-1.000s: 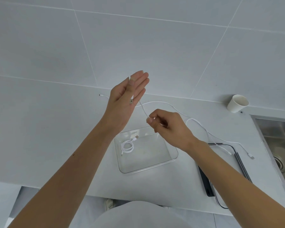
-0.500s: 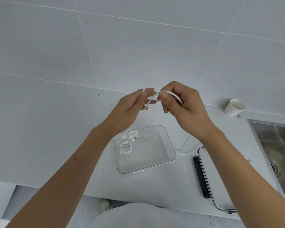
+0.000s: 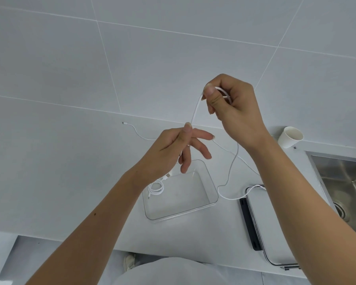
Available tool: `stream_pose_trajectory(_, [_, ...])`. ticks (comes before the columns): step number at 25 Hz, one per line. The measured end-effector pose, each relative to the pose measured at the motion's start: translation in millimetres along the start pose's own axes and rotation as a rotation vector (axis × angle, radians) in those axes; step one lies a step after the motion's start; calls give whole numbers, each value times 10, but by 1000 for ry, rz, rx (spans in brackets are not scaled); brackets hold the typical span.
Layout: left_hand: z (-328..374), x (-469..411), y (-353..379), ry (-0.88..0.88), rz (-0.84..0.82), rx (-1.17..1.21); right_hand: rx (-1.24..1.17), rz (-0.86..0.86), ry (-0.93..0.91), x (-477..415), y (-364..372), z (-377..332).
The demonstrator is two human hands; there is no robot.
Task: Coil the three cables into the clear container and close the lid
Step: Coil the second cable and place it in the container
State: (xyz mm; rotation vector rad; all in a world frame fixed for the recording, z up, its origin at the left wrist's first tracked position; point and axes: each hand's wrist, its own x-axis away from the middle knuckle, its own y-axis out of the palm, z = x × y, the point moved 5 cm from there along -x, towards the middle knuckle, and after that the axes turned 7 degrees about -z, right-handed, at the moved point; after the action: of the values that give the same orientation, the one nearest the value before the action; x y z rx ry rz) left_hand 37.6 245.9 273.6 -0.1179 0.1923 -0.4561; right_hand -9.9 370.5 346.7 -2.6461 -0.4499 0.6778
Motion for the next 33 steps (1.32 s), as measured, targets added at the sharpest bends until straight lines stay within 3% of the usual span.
stream_pose_trajectory(7, [209,1,7,90,-29,335,-34,17,57,-140,44,129])
stream_pose_trajectory(15, [319,-6,-83,130,22,529,-69,-130,107,-68,382,403])
stream_pose_trajectory(18, [355,-31,-164,193,79,537,-77,-222,116,38,529,494])
stream_pose_trajectory(23, [358,-13,-372,186,251,444,-36,-222,181,238,512,549])
stream_pose_trajectory(33, [189,-51,-497,176,366,380,122,-319,145,487,525,342])
